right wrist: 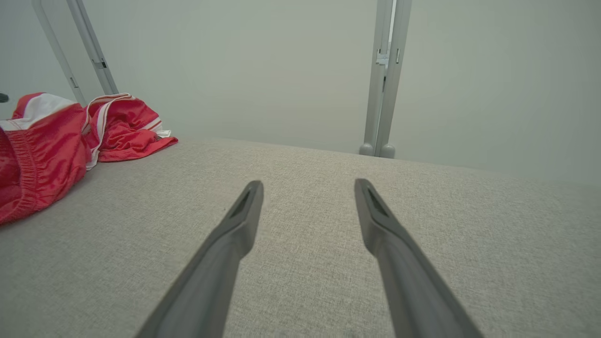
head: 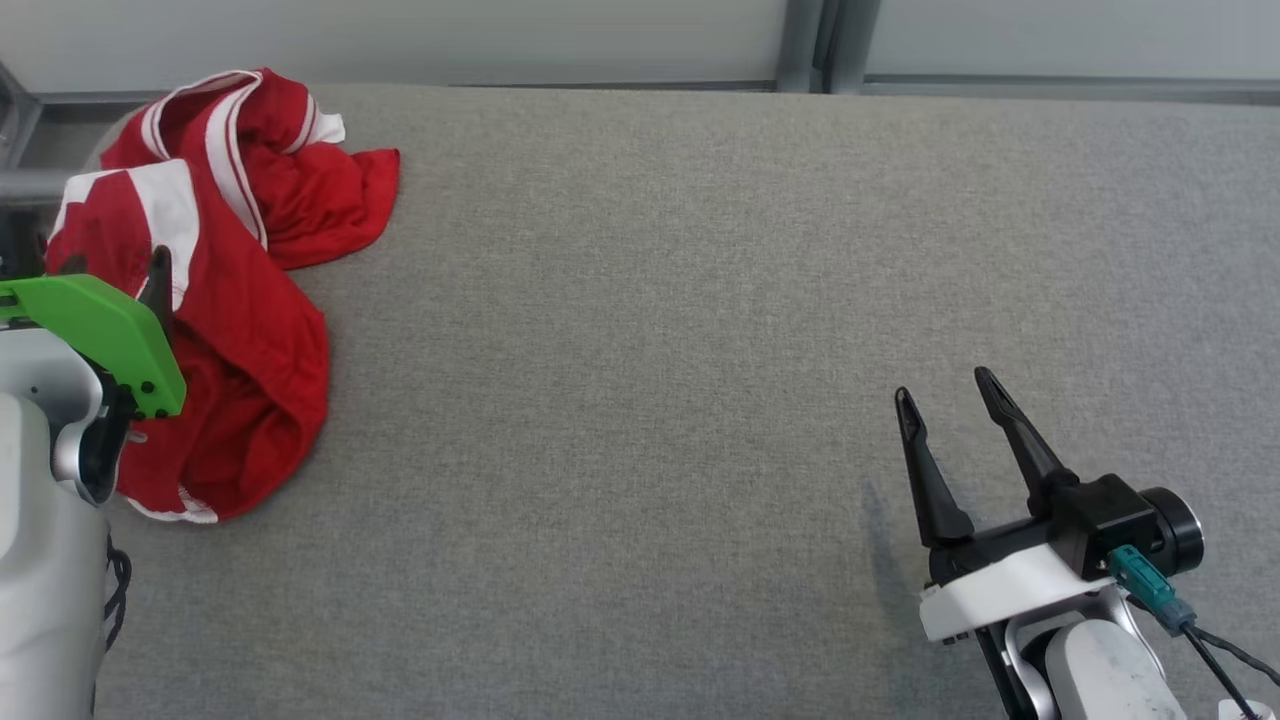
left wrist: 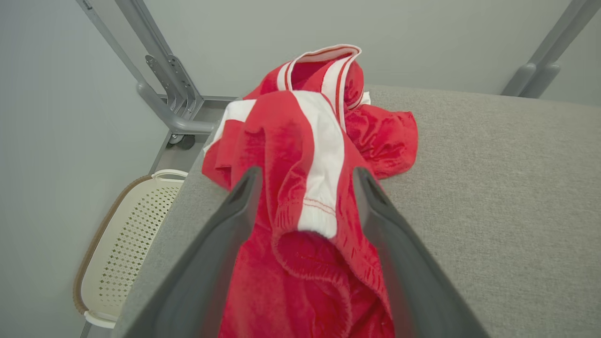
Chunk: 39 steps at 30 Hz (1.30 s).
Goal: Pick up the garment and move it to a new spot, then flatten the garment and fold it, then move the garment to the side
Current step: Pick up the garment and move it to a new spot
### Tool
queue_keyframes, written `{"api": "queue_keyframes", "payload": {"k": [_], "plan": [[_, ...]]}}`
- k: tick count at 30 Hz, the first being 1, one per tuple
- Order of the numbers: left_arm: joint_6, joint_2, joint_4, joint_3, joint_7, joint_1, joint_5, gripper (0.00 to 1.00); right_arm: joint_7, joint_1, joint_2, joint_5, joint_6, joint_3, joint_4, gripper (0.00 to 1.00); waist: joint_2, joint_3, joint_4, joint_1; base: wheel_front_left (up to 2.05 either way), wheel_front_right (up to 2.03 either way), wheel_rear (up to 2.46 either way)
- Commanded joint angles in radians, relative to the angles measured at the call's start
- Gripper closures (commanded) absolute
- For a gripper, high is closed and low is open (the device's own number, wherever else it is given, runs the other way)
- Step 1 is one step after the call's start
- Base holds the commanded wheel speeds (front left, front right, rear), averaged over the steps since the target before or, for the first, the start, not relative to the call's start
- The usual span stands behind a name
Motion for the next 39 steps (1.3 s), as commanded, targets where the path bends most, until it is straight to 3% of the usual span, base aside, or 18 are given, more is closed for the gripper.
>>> {"api": "queue_keyframes", "payload": {"k": [1, 16, 17, 18, 19, 20, 21, 30, 39], "plan": [[-0.003, 0.015, 0.009, 0.003, 0.006, -0.013, -0.006, 0.0, -0.004, -0.014, -0.004, -0.008, 0.0, -0.002, -0.003, 0.0, 0.005, 0.051, -0.038, 0.0, 0.0, 0.0, 0.0], [0.019, 0.038, 0.109, 0.032, -0.017, -0.021, -0.046, 0.02, -0.004, -0.072, -0.004, -0.03, 0.0, 0.009, -0.002, 0.0, 0.005, 0.124, -0.052, 0.0, 0.0, 0.0, 0.0], [0.019, 0.038, 0.115, 0.031, -0.02, -0.021, -0.046, 0.27, -0.004, -0.072, -0.004, -0.03, 0.0, 0.011, 0.0, 0.0, 0.005, 0.124, -0.052, 0.0, 0.0, 0.0, 0.0], [0.019, 0.038, 0.115, 0.031, -0.02, -0.021, -0.046, 0.27, -0.004, -0.072, -0.004, -0.03, 0.0, 0.011, 0.0, 0.0, 0.005, 0.124, -0.052, 0.0, 0.0, 0.0, 0.0], [0.019, 0.037, 0.12, 0.03, -0.021, -0.022, -0.048, 0.55, -0.004, -0.072, -0.004, -0.03, 0.0, 0.012, 0.001, 0.0, 0.005, 0.123, -0.053, 0.0, 0.0, 0.0, 0.0], [0.018, 0.037, 0.124, 0.03, -0.027, -0.023, -0.051, 0.7, -0.004, -0.072, -0.004, -0.03, 0.0, 0.013, 0.003, 0.0, 0.005, 0.121, -0.053, 0.0, 0.0, 0.0, 0.0], [0.018, 0.037, 0.127, 0.029, -0.032, -0.024, -0.052, 1.0, -0.004, -0.072, -0.004, -0.03, 0.0, 0.012, 0.004, 0.0, 0.005, 0.119, -0.053, 0.0, 0.0, 0.0, 0.0], [0.009, 0.047, 0.106, -0.003, -0.085, -0.056, -0.035, 1.0, -0.004, -0.05, -0.004, -0.017, 0.0, -0.006, 0.013, 0.0, 0.005, 0.056, -0.046, 0.0, 0.0, 0.0, 0.0], [-0.004, 0.045, -0.016, -0.079, -0.102, -0.089, -0.031, 1.0, -0.004, -0.009, -0.004, 0.011, 0.0, -0.021, 0.019, 0.0, 0.005, -0.044, -0.044, 0.0, 0.0, 0.0, 0.0]]}}
